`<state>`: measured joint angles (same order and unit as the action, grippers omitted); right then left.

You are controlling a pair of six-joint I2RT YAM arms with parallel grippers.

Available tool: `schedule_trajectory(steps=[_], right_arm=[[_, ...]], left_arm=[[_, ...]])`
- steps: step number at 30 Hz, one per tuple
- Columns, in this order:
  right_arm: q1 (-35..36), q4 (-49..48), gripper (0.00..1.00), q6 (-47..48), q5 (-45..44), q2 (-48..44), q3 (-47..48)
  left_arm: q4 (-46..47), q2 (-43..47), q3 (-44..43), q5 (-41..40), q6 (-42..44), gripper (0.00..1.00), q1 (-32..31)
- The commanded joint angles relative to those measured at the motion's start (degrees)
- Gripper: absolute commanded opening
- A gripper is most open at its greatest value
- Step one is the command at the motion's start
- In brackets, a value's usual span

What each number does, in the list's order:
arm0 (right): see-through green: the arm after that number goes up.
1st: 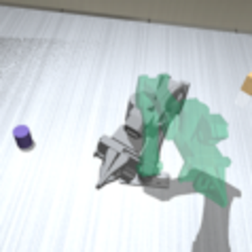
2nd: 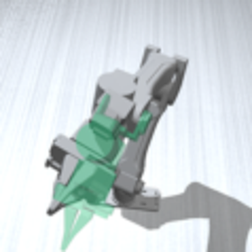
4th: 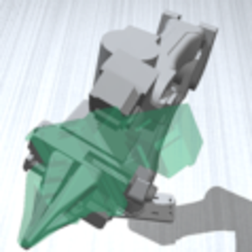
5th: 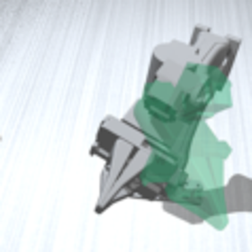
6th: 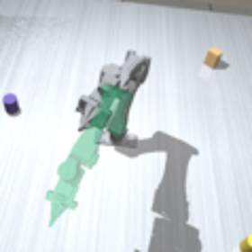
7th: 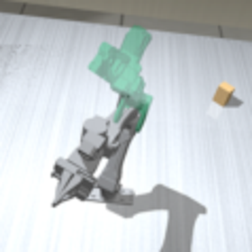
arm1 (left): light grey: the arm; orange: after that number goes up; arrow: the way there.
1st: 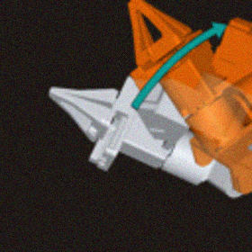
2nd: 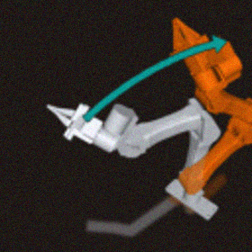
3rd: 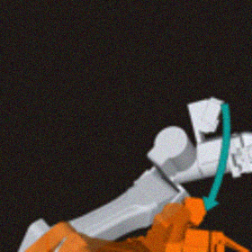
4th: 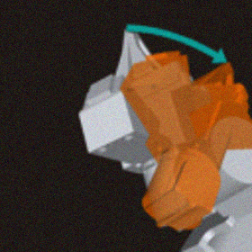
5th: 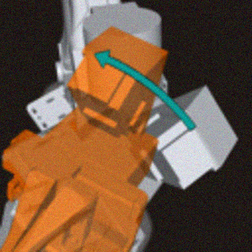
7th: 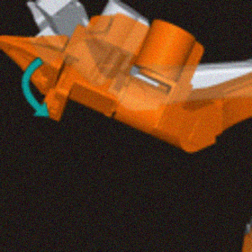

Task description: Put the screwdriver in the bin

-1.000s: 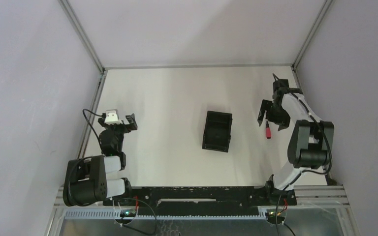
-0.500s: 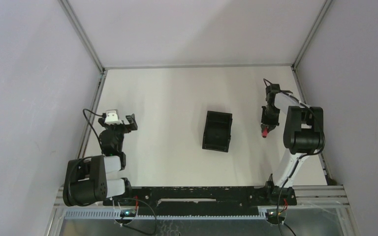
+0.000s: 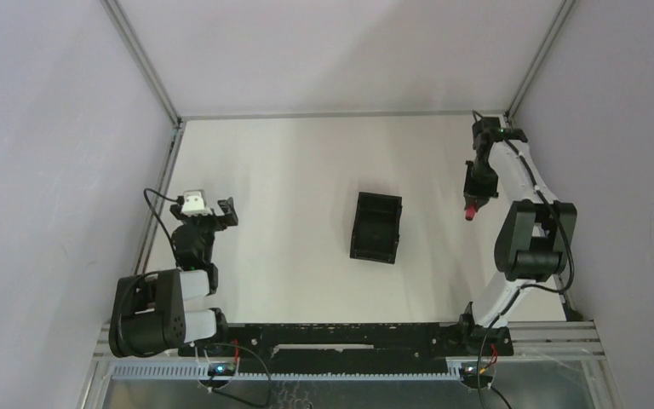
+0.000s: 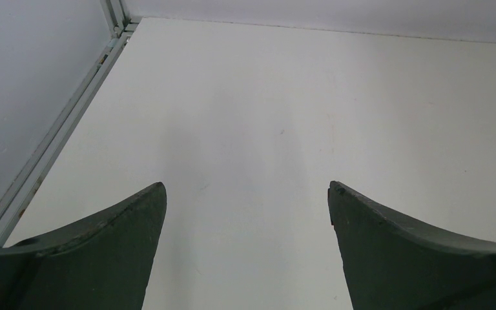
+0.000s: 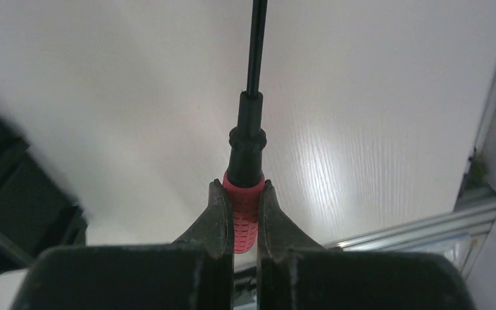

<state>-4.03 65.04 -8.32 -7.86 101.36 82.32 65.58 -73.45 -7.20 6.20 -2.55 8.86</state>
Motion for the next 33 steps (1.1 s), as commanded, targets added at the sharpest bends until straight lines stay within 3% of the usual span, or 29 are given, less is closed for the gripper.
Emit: schedule_trajectory(steps=[1, 10, 18, 24, 28, 33], right_arm=[[1.2, 13.7, 0.0, -3.4, -0.4, -4.7, 8.4], [9.1, 19.0, 0.0, -7.4, 1.4, -5.1, 21.5], [28.4, 16.6, 0.0, -10.9, 4.1, 3.5, 35.3], [37.4, 20.7, 0.0, -11.0, 2.4, 12.5, 50.2], [40.3, 17.6, 0.0, -10.2, -1.2, 11.2, 46.0], [44.2, 3.7, 0.0, -8.5, -6.3, 3.3, 25.6]], left_arm=[[1.3, 0.8, -1.2, -0.4, 1.0, 1.0, -0.4], [1.3, 0.9, -1.1, -0.4, 1.0, 1.0, -0.4], [1.3, 0.9, -1.2, -0.4, 1.0, 1.0, -0.4], [1.2, 0.9, -1.3, -0.5, 1.0, 1.0, -0.3], [1.2, 1.0, -1.3, -0.5, 1.0, 1.0, -0.4], [1.2, 0.9, -1.2, -0.5, 1.0, 1.0, -0.3]])
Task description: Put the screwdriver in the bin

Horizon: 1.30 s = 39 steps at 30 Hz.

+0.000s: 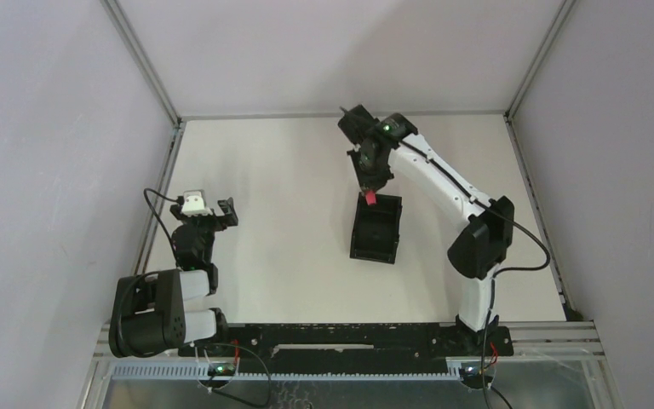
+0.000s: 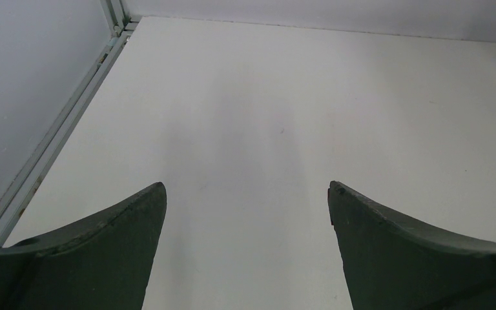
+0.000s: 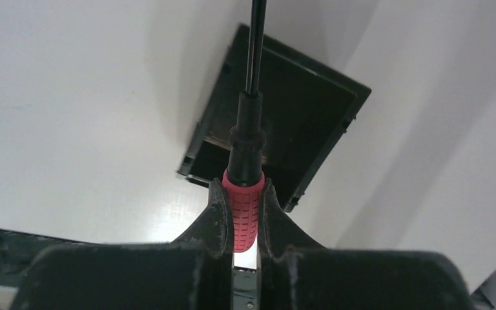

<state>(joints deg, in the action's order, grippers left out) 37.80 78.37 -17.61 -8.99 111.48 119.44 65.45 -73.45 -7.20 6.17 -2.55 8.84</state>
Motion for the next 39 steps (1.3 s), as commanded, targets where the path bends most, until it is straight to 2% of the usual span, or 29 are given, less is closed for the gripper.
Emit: schedule_trajectory(steps=[1, 5, 10, 11, 12, 13, 14, 15, 19, 25, 31, 32, 33, 34, 35, 39], right_arm=[[2.8, -12.4, 0.0, 0.6, -5.0, -8.3, -15.4], [3.6, -21.8, 0.0, -0.6, -4.0, -12.1, -30.2], [4.1, -29.8, 0.0, -1.3, -3.7, -12.3, -39.6], [4.2, -30.3, 0.04, -1.4, -3.7, -11.7, -40.5], [4.4, -30.4, 0.17, -1.5, -3.9, -10.7, -41.0], [4.6, -30.1, 0.35, -1.4, -4.1, -10.0, -41.2], [4.9, -29.9, 0.47, -1.4, -4.8, -9.6, -41.2], [5.4, -29.7, 0.53, -1.5, -5.8, -9.6, -41.0], [6.3, -28.8, 0.59, -2.7, -9.2, -12.3, -40.3], [6.6, -28.0, 0.55, -3.9, -10.8, -19.2, -39.4], [6.4, -26.2, 0.56, -5.0, -12.5, -25.5, -37.5], [6.1, -26.0, 0.59, -5.0, -12.6, -26.6, -37.6], [5.5, -25.9, 0.67, -4.9, -12.5, -27.7, -37.8], [4.7, -26.1, 0.88, -4.7, -12.5, -28.9, -38.3], [3.4, -26.7, 0.98, -4.4, -12.9, -30.4, -39.0], [-1.2, -33.3, 1.0, -0.7, -11.9, -37.9, -45.7]], left_arm=[[1.2, 0.9, -1.3, -0.5, 1.0, 1.0, -0.4], [1.3, 0.9, -1.3, -0.5, 1.0, 1.0, -0.4], [1.2, 0.9, -1.3, -0.5, 1.0, 1.0, -0.4], [1.2, 0.9, -1.3, -0.5, 1.0, 1.0, -0.4], [1.2, 0.9, -1.3, -0.5, 1.0, 1.0, -0.4], [1.3, 0.9, -1.2, -0.5, 1.0, 1.0, -0.4], [1.3, 0.9, -1.3, -0.5, 1.0, 1.0, -0.5], [1.2, 0.9, -1.3, -0.5, 1.0, 1.0, -0.5], [1.3, 0.9, -1.2, -0.5, 1.0, 1.0, -0.4], [1.2, 0.9, -1.2, -0.5, 1.0, 1.0, -0.4], [1.2, 0.9, -1.2, -0.5, 1.0, 1.0, -0.4], [1.2, 0.9, -1.3, -0.5, 1.0, 1.0, -0.4], [1.3, 0.9, -1.3, -0.5, 1.0, 1.0, -0.5], [1.3, 0.9, -1.3, -0.5, 1.0, 1.0, -0.5], [1.2, 0.9, -1.3, -0.5, 1.0, 1.0, -0.5], [1.3, 0.9, -1.3, -0.5, 1.0, 1.0, -0.4]])
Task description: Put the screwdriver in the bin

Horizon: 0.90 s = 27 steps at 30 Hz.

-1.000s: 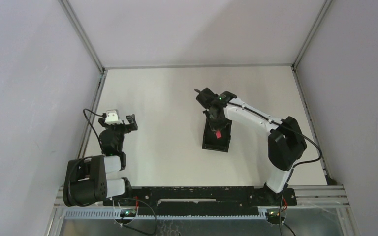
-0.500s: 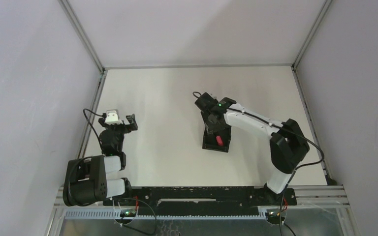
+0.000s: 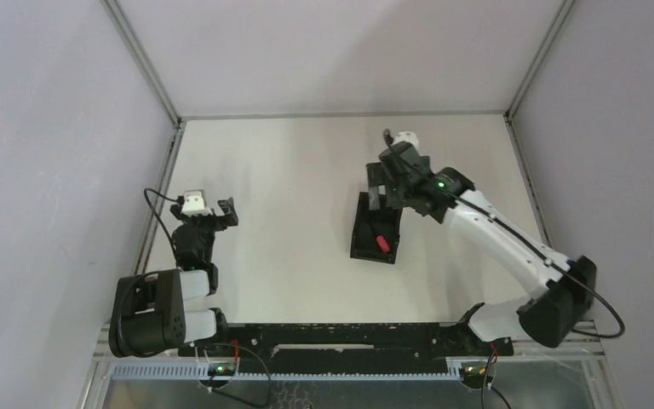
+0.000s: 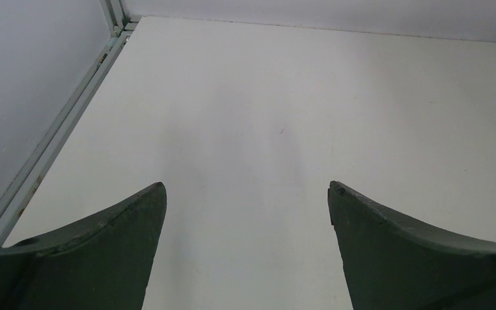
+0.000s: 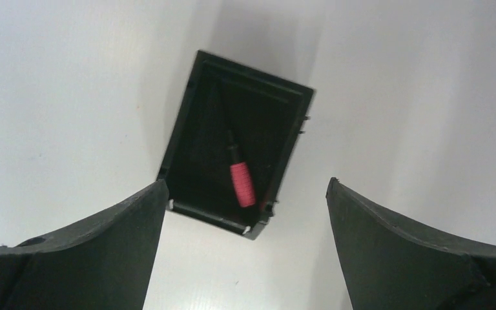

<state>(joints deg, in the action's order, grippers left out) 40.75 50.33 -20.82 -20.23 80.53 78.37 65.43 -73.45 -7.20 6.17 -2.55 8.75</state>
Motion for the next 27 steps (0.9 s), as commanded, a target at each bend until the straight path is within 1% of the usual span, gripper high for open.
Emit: schedule_trajectory(steps=[1, 6, 9, 14, 19, 27], right_arm=[[-5.9, -6.7, 1.0, 3.2, 0.8, -9.0, -6.2], [-14.9, -12.1, 1.0, 4.3, 5.6, -19.0, -15.0], [-18.8, -16.6, 1.0, 4.2, 8.1, -25.5, -22.4], [-23.1, -21.2, 1.0, 1.8, 7.0, -35.8, -33.4], [-24.1, -21.2, 1.0, 1.1, 3.4, -42.5, -39.0], [-24.1, -21.0, 1.0, 0.5, 2.0, -46.6, -41.6]], left_arm=[[1.3, 0.9, -1.3, -0.5, 1.0, 1.0, -0.3], [1.3, 0.9, -1.3, -0.5, 1.0, 1.0, -0.4], [1.3, 0.9, -1.3, -0.5, 1.0, 1.0, -0.3], [1.3, 0.9, -1.3, -0.5, 1.0, 1.0, -0.4], [1.3, 0.9, -1.3, -0.5, 1.0, 1.0, -0.3], [1.3, 0.9, -1.3, -0.5, 1.0, 1.0, -0.3]])
